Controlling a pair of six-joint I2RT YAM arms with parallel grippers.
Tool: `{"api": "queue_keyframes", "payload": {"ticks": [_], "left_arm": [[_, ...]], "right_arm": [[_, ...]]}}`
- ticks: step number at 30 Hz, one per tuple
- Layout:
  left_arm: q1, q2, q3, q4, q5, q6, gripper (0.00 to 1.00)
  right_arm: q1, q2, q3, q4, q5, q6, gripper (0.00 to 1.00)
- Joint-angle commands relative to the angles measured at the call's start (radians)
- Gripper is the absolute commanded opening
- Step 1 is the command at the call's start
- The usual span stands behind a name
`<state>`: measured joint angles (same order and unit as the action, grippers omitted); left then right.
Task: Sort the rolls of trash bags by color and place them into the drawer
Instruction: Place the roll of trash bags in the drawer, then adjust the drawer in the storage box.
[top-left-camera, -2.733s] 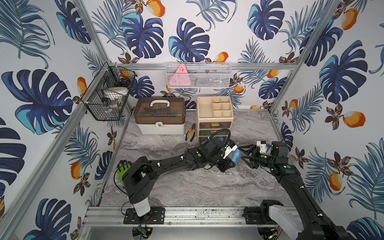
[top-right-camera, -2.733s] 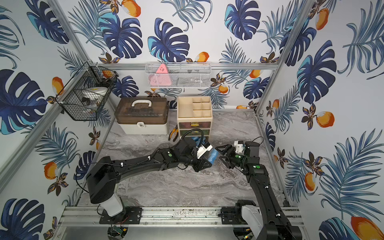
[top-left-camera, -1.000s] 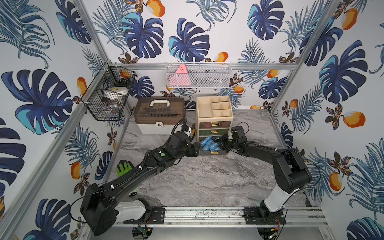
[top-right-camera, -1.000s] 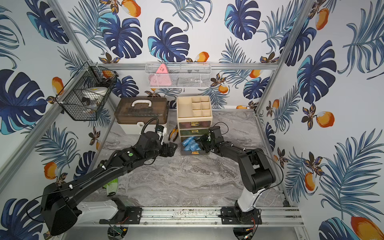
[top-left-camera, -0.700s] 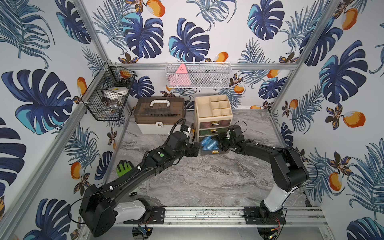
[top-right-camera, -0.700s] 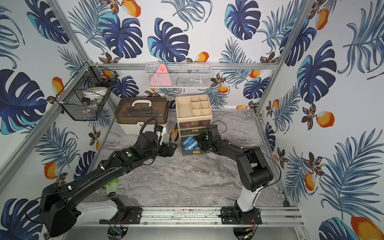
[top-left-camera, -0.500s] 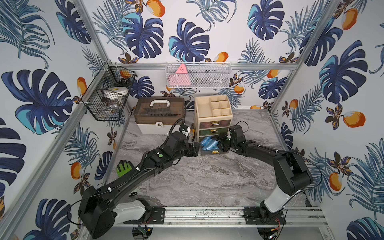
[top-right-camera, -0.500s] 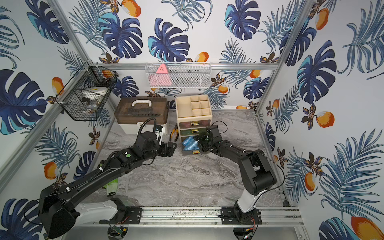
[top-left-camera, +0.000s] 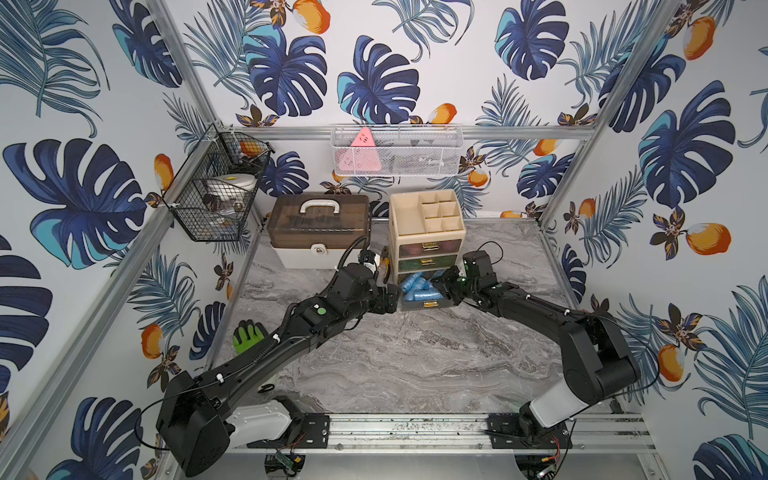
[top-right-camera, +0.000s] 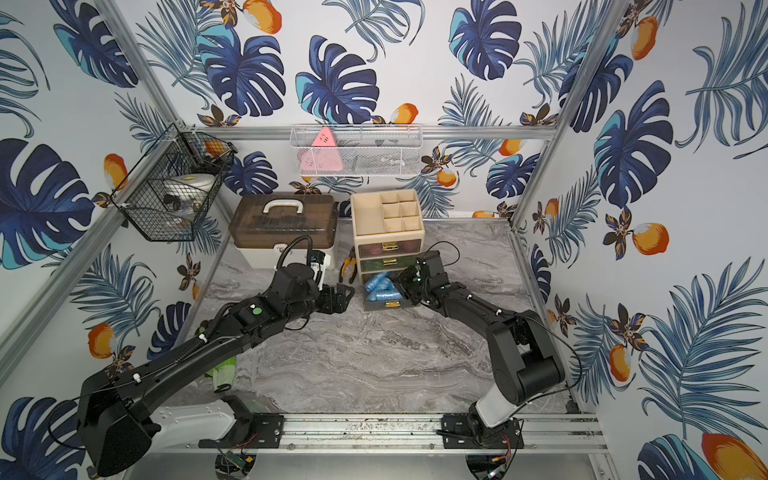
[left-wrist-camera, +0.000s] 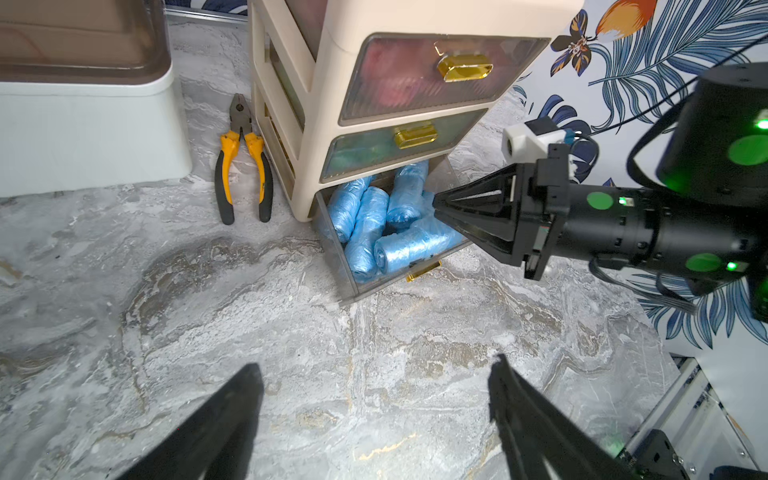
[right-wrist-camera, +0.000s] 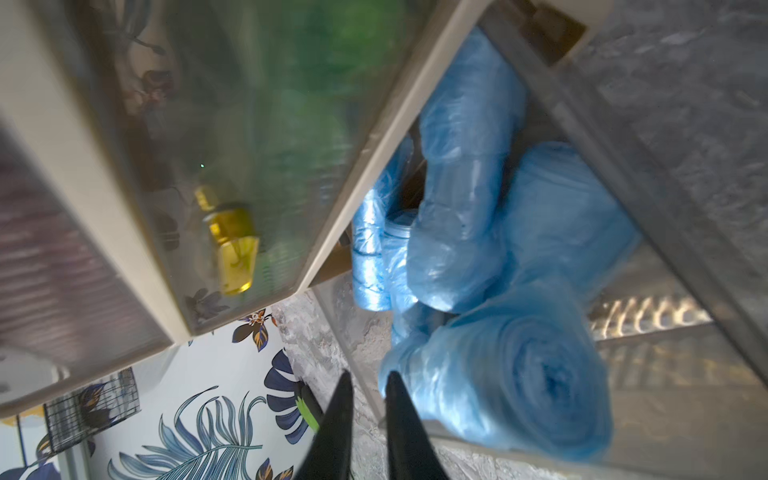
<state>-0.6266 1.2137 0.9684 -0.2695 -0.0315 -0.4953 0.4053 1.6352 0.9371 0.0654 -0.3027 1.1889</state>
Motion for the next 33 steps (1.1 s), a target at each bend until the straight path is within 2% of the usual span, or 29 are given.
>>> {"api": "queue_keyframes", "payload": {"ticks": [1,4,9,13,19,24,30,33], "left_arm": [[0.002,-0.006,0.003,0.016,-0.005,0.004,0.88],[0.004,-0.01,0.002,0.009,-0.013,0.009,0.88],[0.005,0.002,0.003,0.018,-0.006,0.006,0.88],[0.005,0.022,0.013,0.02,0.005,0.004,0.88],[0.011,0.057,0.064,-0.001,-0.001,0.022,0.87],[0.051,0.117,0.171,-0.055,-0.007,0.059,0.85],[0.148,0.279,0.428,-0.156,0.033,0.109,0.82],[0.17,0.389,0.574,-0.192,0.045,0.133,0.82]], "right_arm": [[0.002,0.04,-0.004,0.036,-0.018,0.005,0.08],[0.002,0.063,-0.017,0.058,-0.027,0.012,0.04],[0.003,0.094,-0.011,0.05,-0.042,0.004,0.04],[0.003,0.062,0.002,0.031,-0.035,-0.024,0.04],[0.0,-0.028,0.059,-0.057,-0.009,-0.119,0.15],[-0.001,-0.098,0.104,-0.166,0.008,-0.229,0.26],[-0.013,-0.225,0.136,-0.341,0.138,-0.423,0.42],[-0.031,-0.26,0.139,-0.415,0.166,-0.499,0.44]]}}
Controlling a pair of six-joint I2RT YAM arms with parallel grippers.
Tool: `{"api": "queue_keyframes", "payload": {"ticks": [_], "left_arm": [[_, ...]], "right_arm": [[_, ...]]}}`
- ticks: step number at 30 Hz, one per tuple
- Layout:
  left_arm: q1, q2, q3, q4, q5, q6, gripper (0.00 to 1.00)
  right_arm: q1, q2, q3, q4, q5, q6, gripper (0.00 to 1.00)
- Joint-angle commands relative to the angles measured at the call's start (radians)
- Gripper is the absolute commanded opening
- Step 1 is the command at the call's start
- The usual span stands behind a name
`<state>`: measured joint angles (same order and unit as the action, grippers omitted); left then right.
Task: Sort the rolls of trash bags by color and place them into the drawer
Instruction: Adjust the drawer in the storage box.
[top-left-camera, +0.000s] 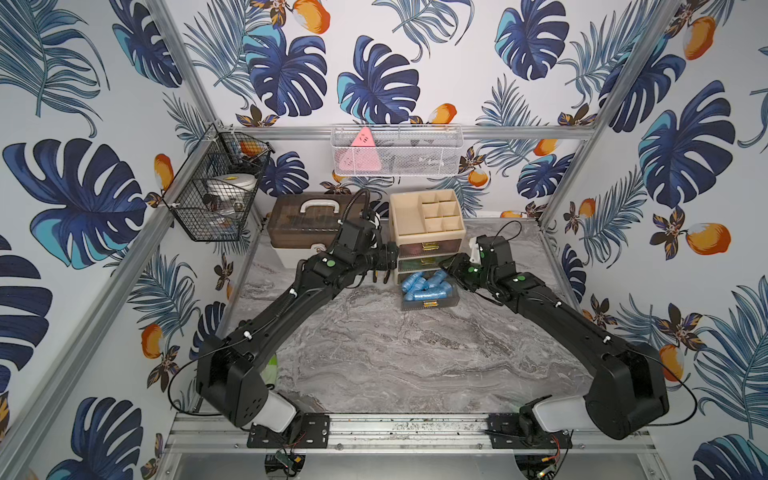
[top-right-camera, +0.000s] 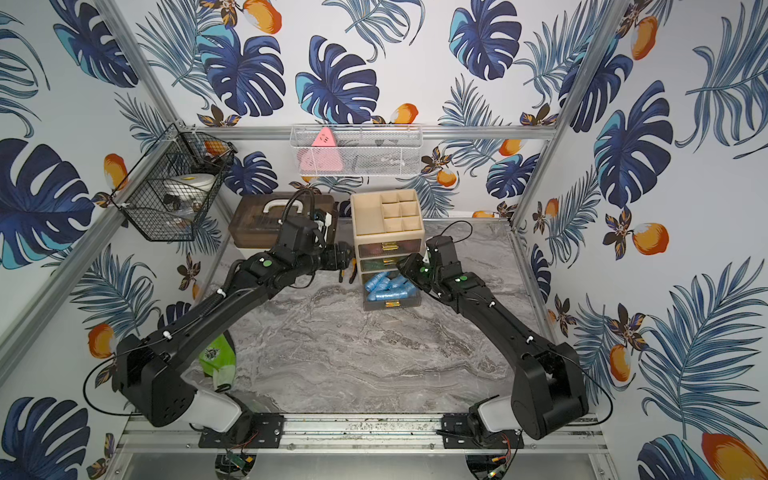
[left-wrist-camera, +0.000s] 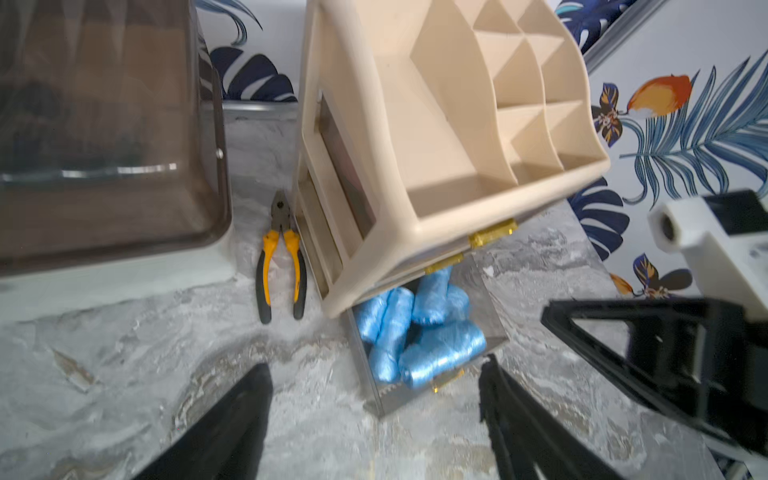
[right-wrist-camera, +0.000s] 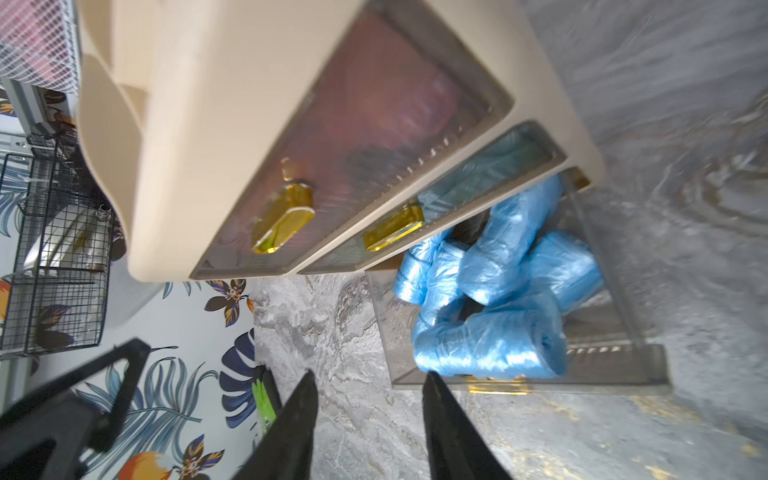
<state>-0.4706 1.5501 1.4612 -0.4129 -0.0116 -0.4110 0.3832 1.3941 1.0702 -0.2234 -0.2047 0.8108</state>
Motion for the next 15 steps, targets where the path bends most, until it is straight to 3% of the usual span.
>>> {"api": "queue_keyframes", "payload": {"ticks": [1,8,15], "left_arm": [[0.02,0.093,0.133,-0.061,0.033,0.052,0.82],[0.033,0.34,0.451,-0.148,0.007,0.078,0.78],[-0.006,0.447,0.717,-0.286,-0.09,0.178,0.67]], "right_arm": [[-0.008,-0.03,-0.007,-0.14,0.07,-0.136,0.43],[-0.009,-0.068,-0.194,-0.065,-0.013,-0.122,0.36],[-0.006,-0.044,-0.28,-0.032,-0.049,-0.114,0.33]]}}
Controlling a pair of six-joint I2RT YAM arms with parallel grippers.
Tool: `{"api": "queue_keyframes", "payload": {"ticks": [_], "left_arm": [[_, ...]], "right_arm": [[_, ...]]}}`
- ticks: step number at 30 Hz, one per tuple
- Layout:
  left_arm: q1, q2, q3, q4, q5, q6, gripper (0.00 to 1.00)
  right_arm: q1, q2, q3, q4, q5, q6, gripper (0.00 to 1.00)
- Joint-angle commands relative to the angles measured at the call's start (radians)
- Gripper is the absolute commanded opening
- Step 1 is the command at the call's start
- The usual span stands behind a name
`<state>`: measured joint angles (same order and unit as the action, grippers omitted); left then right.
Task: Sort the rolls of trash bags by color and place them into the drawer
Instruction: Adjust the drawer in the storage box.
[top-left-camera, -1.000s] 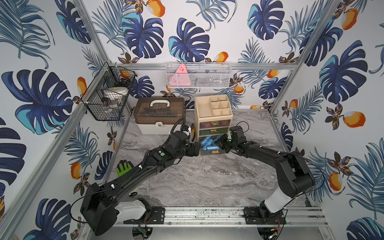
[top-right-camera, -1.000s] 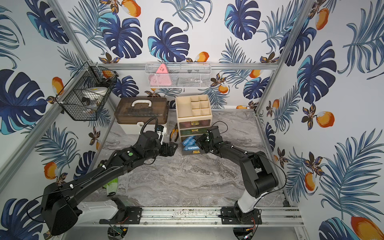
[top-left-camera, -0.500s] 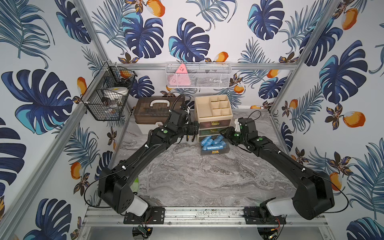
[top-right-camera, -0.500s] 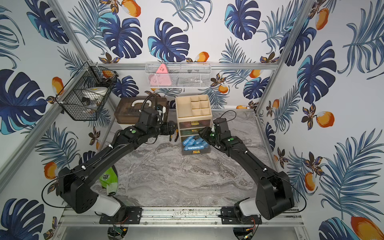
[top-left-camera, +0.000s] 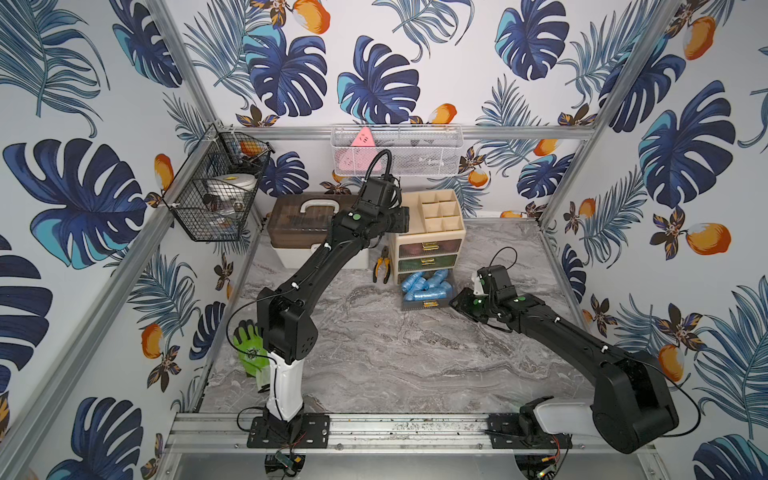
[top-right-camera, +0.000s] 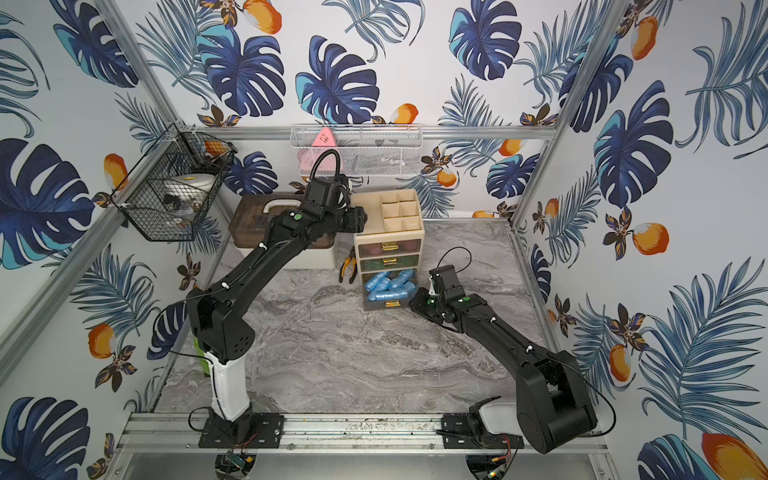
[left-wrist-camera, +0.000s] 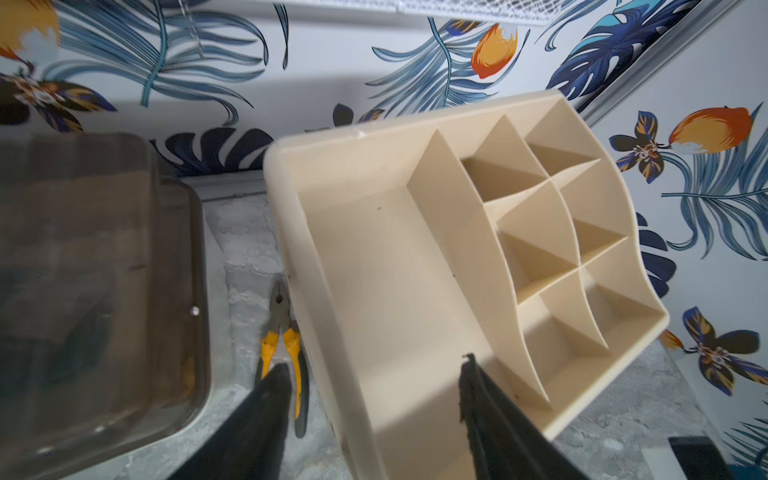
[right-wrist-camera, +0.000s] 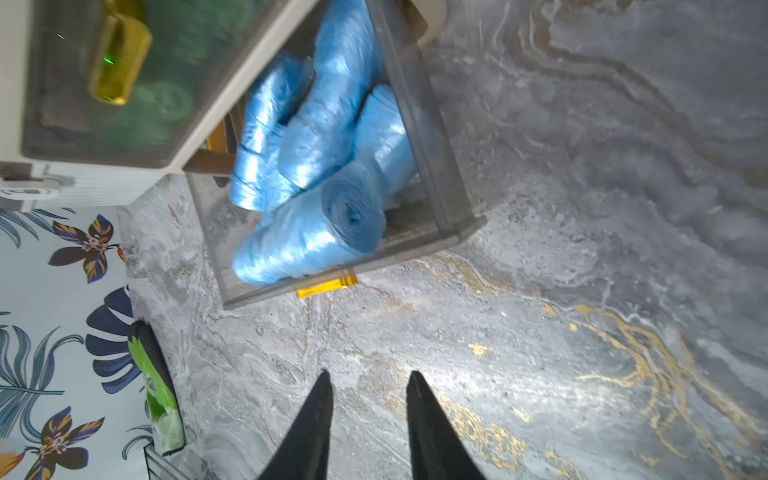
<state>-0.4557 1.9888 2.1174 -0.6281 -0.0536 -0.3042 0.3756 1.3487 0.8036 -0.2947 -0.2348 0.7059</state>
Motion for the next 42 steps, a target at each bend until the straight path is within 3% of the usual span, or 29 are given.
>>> {"api": "queue_keyframes", "payload": {"ticks": [1,6,9,20,27,42], "left_arm": [[-0.036,0.013,0.091,-0.086,-0.058,0.086,0.67],[-0.128,0.137,0.347,-0.232,-0.13,0.145,0.63],[-0.159,0.199,0.418,-0.251,-0.161,0.141,0.61],[-0.169,0.277,0.402,-0.15,-0.169,0.073,0.52],[-0.17,0.288,0.368,-0.144,-0.161,0.064,0.47],[-0.158,0.276,0.325,-0.159,-0.133,0.078,0.46]], "right_arm": [[0.0,0.002,-0.022,0.043,-0.017,-0.01,0.33],[0.001,0.035,-0.037,0.067,-0.035,0.005,0.33],[0.001,0.046,-0.033,0.073,-0.043,0.012,0.33],[0.002,0.07,-0.091,0.163,-0.095,0.077,0.33],[0.003,0.169,-0.129,0.319,-0.123,0.182,0.23],[0.004,0.282,-0.051,0.456,-0.113,0.266,0.21]]}}
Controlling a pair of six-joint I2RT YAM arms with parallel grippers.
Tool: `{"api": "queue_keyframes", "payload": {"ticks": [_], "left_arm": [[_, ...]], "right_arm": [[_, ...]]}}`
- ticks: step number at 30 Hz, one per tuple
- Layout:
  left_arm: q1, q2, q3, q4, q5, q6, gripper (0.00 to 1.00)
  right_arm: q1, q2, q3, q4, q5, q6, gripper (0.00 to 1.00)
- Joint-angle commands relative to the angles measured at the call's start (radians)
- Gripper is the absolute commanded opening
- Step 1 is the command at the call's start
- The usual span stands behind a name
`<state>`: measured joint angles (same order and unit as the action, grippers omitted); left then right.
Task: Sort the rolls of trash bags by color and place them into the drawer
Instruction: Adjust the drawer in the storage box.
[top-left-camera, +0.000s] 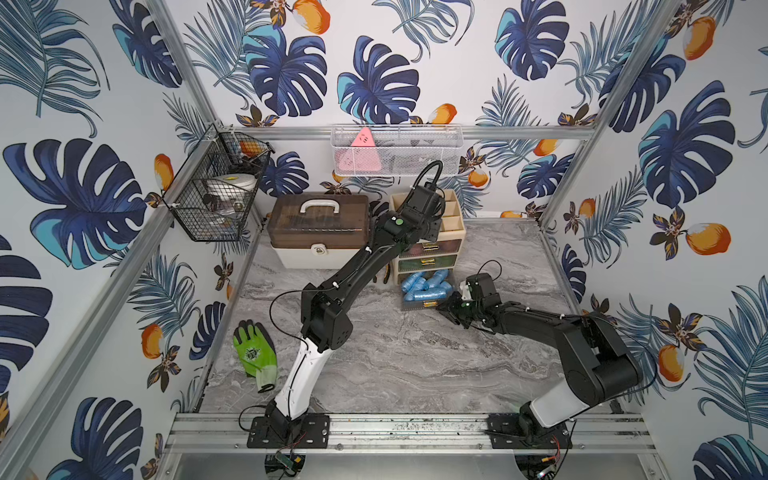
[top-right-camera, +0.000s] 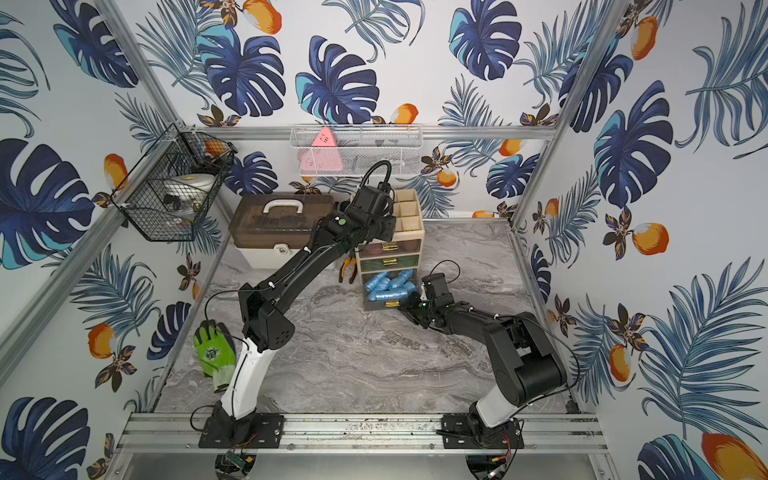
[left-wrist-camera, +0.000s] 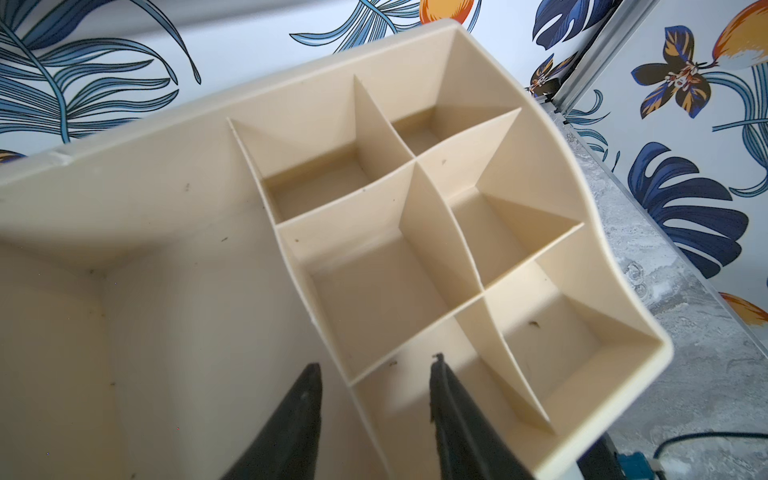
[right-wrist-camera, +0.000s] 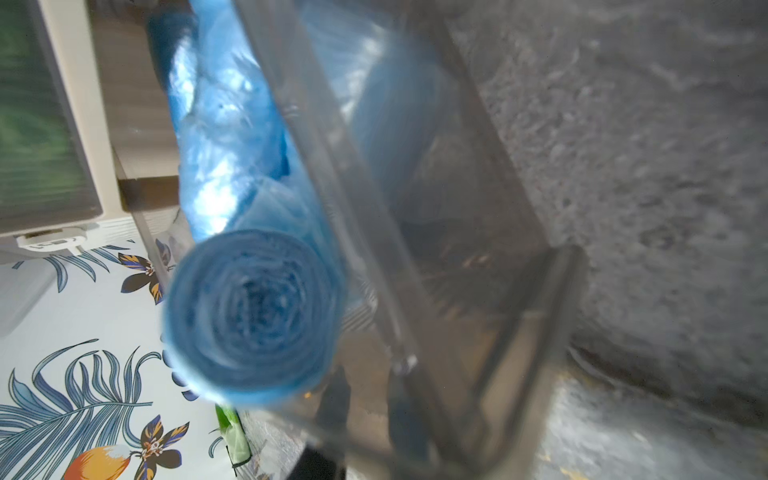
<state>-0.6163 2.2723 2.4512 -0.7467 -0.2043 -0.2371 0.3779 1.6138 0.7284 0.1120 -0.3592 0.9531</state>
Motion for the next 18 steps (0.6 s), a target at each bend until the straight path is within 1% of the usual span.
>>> {"api": "queue_keyframes", "payload": {"ticks": [1,5,14,18], "left_arm": [[0.005,-0.01,-0.011,-0.04,0.021,0.012,0.46],[0.012,-0.011,-0.013,-0.04,0.034,0.015,0.46],[0.025,-0.017,-0.033,-0.036,0.055,0.013,0.46],[0.03,-0.019,-0.037,-0.035,0.065,0.009,0.46]], "right_arm": [[0.002,0.033,0.038,0.049,0.014,0.022,0.21],[0.0,0.083,0.085,0.057,0.011,0.043,0.21],[-0.003,0.144,0.161,0.052,0.028,0.08,0.22],[-0.015,0.169,0.191,0.06,0.013,0.099,0.22]]}}
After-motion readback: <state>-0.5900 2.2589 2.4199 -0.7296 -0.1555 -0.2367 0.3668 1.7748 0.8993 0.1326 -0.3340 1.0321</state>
